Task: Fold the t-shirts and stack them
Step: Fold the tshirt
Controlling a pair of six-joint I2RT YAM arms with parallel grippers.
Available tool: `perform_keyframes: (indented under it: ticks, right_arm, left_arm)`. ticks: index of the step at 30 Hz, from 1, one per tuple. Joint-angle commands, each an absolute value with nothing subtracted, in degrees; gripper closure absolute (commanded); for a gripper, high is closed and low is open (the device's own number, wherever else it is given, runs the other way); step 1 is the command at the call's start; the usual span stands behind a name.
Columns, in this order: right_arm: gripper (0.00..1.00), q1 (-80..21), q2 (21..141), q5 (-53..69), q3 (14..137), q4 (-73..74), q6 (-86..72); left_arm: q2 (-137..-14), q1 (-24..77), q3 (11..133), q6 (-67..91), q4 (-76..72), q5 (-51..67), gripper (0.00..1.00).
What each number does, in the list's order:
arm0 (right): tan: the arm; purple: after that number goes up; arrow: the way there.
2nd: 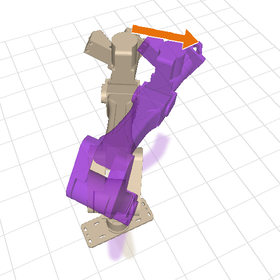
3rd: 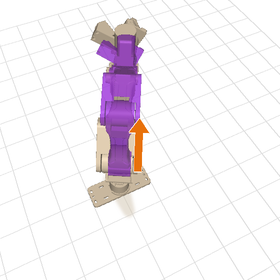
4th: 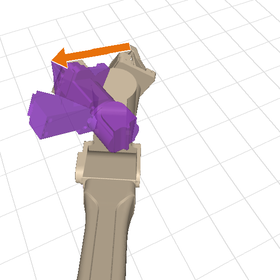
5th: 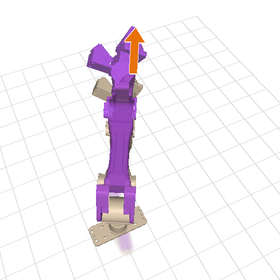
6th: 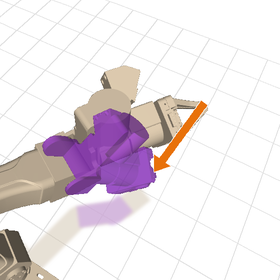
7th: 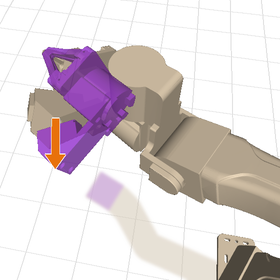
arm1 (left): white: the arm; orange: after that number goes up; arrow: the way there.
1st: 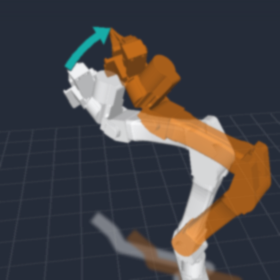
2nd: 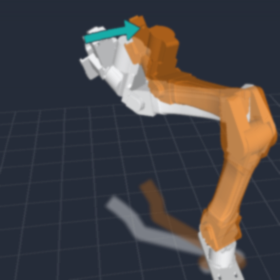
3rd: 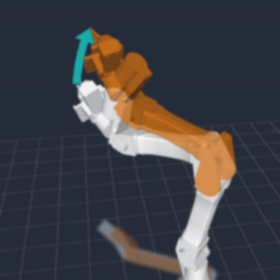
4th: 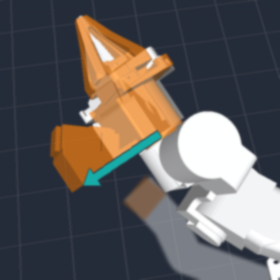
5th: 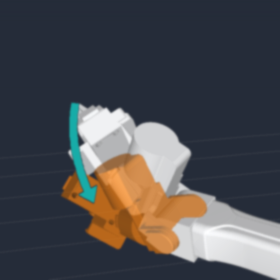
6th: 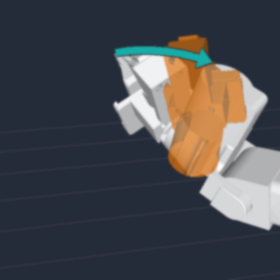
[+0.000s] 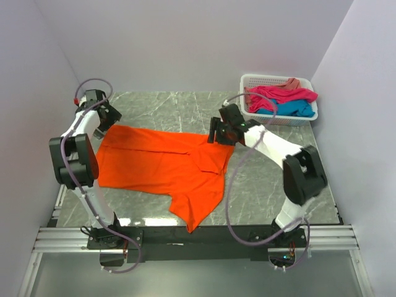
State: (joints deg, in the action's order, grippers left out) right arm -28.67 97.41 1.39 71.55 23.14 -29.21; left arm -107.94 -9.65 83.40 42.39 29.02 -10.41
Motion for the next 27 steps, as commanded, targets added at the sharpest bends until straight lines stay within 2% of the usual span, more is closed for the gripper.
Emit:
perform_keyframes:
  ticks: [1, 4, 10, 14, 20, 23, 27]
  right_arm:
    - [0.29, -27.25, 104.22, 0.19, 78.12, 25.20, -28.48]
    - [0.29, -26.28, 109.84, -2.90, 80.15, 28.21, -28.48]
    - [0.29, -24.09, 115.47, -1.58, 80.50, 29.53, -27.95]
    - [0.29, -21.80, 121.01, 1.04, 85.42, 31.64, -26.64]
    - [0.29, -18.82, 130.15, 3.60, 100.17, 38.31, -23.04]
    - [0.29, -18.20, 134.29, 3.96, 111.31, 41.30, -21.02]
    - [0.29, -17.75, 137.72, 3.25, 121.77, 44.72, -17.06]
  left_arm:
    - [-112.49, -9.49, 85.51, 40.34, 26.72, -3.78, 0.01]
    - [-115.66, -9.41, 87.01, 39.99, 27.86, -4.04, 0.00]
    - [-118.47, -9.49, 86.75, 39.64, 27.86, -5.80, 0.01]
    - [-121.46, -9.49, 89.38, 39.73, 29.44, -6.68, 0.01]
    - [-123.22, -9.49, 92.28, 41.04, 29.09, -5.54, 0.01]
    - [-124.10, -9.58, 94.04, 41.66, 29.62, -5.71, 0.00]
    - [-125.51, -9.58, 100.08, 41.22, 31.98, -6.59, 0.01]
